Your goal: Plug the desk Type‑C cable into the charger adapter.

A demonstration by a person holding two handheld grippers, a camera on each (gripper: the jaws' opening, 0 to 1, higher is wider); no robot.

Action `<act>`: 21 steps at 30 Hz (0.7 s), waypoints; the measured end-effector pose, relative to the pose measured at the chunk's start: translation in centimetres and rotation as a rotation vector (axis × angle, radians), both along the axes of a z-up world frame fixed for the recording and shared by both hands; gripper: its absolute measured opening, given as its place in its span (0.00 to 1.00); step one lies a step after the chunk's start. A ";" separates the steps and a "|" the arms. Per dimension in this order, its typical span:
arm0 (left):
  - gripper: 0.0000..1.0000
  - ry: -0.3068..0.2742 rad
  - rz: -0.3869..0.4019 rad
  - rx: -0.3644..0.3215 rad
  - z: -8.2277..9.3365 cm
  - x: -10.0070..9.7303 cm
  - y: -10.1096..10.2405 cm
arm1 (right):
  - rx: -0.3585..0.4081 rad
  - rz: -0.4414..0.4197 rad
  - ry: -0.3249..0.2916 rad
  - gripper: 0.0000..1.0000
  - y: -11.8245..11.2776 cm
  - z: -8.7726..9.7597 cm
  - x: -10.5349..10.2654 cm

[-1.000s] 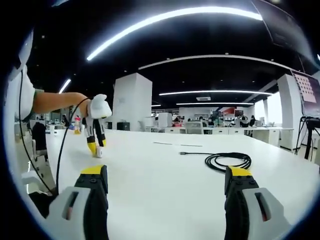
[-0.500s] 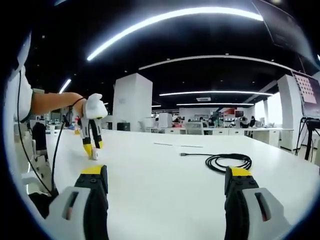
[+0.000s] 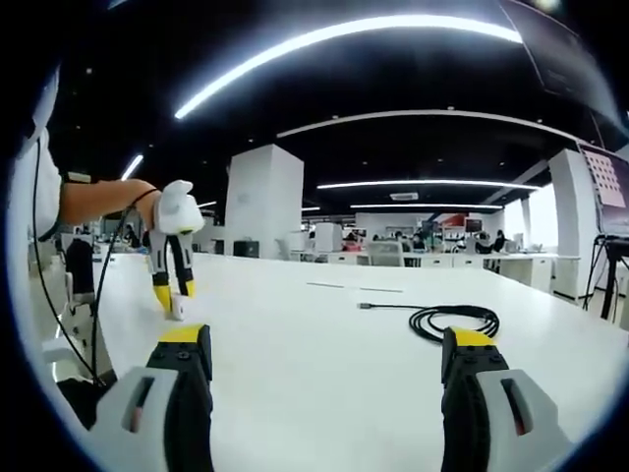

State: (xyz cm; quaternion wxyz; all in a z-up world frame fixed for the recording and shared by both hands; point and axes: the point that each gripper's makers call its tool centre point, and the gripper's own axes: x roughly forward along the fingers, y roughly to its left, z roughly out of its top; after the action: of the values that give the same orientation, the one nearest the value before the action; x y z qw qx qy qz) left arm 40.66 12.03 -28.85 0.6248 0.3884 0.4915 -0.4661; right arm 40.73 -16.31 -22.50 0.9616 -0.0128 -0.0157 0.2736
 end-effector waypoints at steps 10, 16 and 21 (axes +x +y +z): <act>0.24 -0.005 -0.017 0.013 -0.1 -1.0 -0.4 | 0.000 0.004 0.003 0.99 0.3 -0.2 0.1; 0.24 -0.014 -0.034 0.023 0.0 -1.6 -0.5 | 0.001 0.008 0.005 0.99 0.5 -0.2 0.1; 0.24 -0.018 -0.072 0.031 -0.1 -2.0 -0.7 | 0.010 0.012 0.006 0.99 0.6 -0.1 0.1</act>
State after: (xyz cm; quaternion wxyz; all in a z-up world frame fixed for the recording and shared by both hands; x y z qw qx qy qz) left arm 38.64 11.32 -28.91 0.6058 0.4196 0.4787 -0.4772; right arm 40.79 -15.67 -22.63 0.9601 -0.0070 -0.0143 0.2793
